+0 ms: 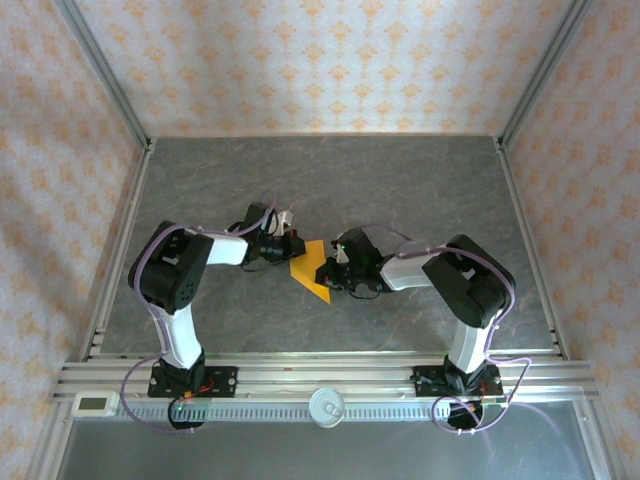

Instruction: Fold a paper plane with a square sheet of paper (pick it up from the middle)

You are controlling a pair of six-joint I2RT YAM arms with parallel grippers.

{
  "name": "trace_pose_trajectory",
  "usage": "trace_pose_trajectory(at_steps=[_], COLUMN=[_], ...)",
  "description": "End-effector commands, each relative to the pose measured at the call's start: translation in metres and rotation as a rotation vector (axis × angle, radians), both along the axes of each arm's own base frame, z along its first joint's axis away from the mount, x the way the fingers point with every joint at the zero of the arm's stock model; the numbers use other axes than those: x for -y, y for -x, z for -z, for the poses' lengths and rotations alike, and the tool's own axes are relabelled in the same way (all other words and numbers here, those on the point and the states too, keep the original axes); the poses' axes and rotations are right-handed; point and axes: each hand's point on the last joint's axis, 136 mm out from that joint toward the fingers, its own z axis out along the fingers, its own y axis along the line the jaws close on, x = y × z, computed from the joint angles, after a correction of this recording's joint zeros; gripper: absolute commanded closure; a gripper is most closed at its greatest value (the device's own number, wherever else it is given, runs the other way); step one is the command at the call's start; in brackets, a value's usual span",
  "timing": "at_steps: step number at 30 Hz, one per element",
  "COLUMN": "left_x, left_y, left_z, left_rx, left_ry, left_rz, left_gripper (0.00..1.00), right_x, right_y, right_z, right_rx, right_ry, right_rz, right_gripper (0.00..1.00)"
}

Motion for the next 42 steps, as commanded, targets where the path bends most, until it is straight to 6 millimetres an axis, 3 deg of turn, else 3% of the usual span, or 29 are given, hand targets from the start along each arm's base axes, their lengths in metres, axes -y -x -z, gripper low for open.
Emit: trace_pose_trajectory(at_steps=[1,9,13,16,19,24,27,35,42], left_x=[-0.028,-0.038,-0.036,-0.034,-0.018,0.021,0.03,0.019,0.013], left_y=[-0.022,-0.045,-0.05,-0.046,-0.029,0.007,0.017,0.027,0.037], left_z=[0.01,-0.005,-0.035,-0.056,-0.066,-0.049,-0.029,0.016,0.032], left_rx=[0.011,0.042,0.102,0.146,0.167,0.135,0.089,0.006,-0.027], left_ry=[-0.077,-0.118,-0.092,-0.057,-0.01,0.014,0.005,-0.072,-0.109], left_rz=[-0.072,-0.105,-0.115,-0.13,-0.084,0.036,0.054,0.036,0.044], left_gripper=[1.0,1.0,1.0,1.0,1.0,1.0,1.0,1.0,1.0], right_x=[0.061,0.062,0.06,0.059,0.058,0.056,0.055,0.045,0.015], right_y=[0.054,0.054,0.051,0.049,0.047,0.045,0.044,0.037,0.009], right_z=[0.074,0.075,0.072,0.069,0.068,0.066,0.065,0.05,-0.006], right_rx=[-0.232,-0.232,-0.227,-0.223,-0.219,-0.219,-0.216,-0.19,-0.081], right_ry=[0.281,0.282,0.273,0.269,0.265,0.253,0.249,0.198,0.043], right_rz=[0.016,0.013,0.015,0.019,0.024,0.033,0.035,0.033,0.041], right_gripper=[1.0,1.0,1.0,1.0,1.0,1.0,1.0,1.0,1.0])
